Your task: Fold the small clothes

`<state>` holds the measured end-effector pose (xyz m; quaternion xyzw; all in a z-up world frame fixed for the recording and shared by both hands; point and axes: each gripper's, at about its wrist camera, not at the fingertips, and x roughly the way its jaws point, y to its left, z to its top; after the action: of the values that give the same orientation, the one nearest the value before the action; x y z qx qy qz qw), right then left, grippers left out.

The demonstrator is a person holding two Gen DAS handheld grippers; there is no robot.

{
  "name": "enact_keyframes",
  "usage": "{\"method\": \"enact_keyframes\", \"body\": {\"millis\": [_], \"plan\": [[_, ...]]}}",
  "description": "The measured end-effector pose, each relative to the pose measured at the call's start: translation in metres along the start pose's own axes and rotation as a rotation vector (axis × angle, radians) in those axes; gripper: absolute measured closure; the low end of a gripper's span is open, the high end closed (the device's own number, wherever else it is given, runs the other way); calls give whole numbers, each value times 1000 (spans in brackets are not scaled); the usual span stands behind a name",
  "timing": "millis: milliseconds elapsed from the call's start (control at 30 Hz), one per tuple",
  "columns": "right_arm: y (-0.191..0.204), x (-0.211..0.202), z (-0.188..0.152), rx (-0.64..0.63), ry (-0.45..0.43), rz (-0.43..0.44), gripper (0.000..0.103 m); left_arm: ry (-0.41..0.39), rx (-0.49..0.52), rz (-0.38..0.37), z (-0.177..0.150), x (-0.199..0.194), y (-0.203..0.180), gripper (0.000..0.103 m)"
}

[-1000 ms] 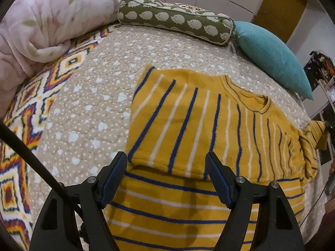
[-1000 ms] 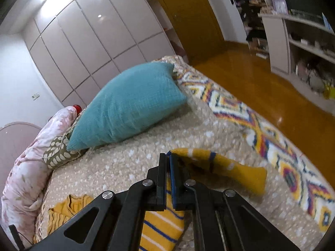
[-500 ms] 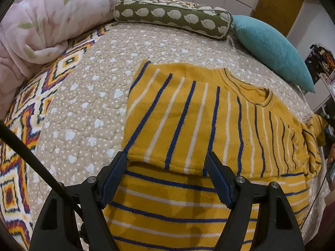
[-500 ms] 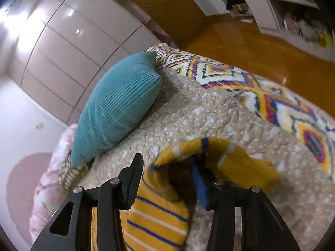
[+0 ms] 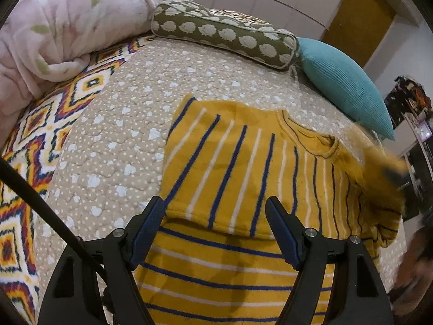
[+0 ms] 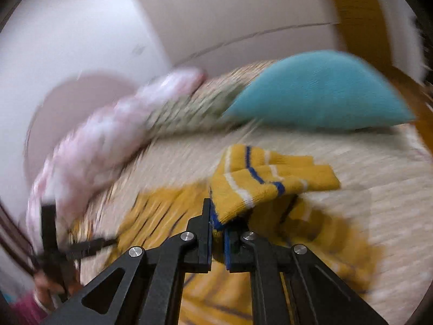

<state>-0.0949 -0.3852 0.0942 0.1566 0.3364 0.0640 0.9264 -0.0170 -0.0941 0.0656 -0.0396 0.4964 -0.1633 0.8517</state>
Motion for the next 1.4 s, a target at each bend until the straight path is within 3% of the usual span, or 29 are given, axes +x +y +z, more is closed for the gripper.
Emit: {"method": "enact_keyframes", "body": {"millis": [67, 100, 167, 267, 367, 467, 533, 600, 733, 900, 1000, 1133, 1233, 1333, 1367, 1400], "plan": [[31, 37, -23, -88, 108, -17, 90, 10, 6, -10, -1, 1, -1, 27], [45, 55, -37, -138, 182, -32, 78, 18, 10, -23, -2, 2, -1, 27], [52, 64, -51, -167, 241, -27, 59, 23, 10, -43, -1, 4, -3, 26], [48, 43, -64, -163, 219, 1, 48, 20, -2, -79, 1, 7, -11, 25], [38, 10, -64, -163, 177, -40, 39, 20, 12, -122, 4, 9, -28, 25], [10, -16, -57, -68, 108, -38, 27, 29, 49, -113, 3, 10, -45, 25], [-4, -13, -51, 20, 105, -8, 27, 32, 41, -137, 1, 7, -45, 25], [-17, 10, -46, 146, 114, 85, 27, 33, 29, -126, 2, 2, -35, 25], [-24, 61, -35, 345, 89, 119, 27, 0, 11, -76, 7, -14, -7, 25], [37, 89, -23, 283, 126, 378, 27, -4, -2, -84, 6, -18, 15, 24], [46, 77, -22, 207, 97, 320, 27, 28, -16, -121, 3, -8, 16, 24], [22, 50, -31, 262, 95, 306, 27, 57, -34, -172, 1, 7, 2, 22], [4, 12, -42, 256, 53, 268, 27, 59, -26, -132, 5, 22, -10, 21], [-14, -31, -52, 208, 17, 162, 27, 83, 25, -79, 10, 41, -29, 21], [-22, -47, -56, 202, -3, 133, 26, 106, 69, -63, 11, 50, -40, 30], [-30, -59, -59, 205, -17, 113, 23, 126, 117, -51, 11, 58, -52, 58]]}}
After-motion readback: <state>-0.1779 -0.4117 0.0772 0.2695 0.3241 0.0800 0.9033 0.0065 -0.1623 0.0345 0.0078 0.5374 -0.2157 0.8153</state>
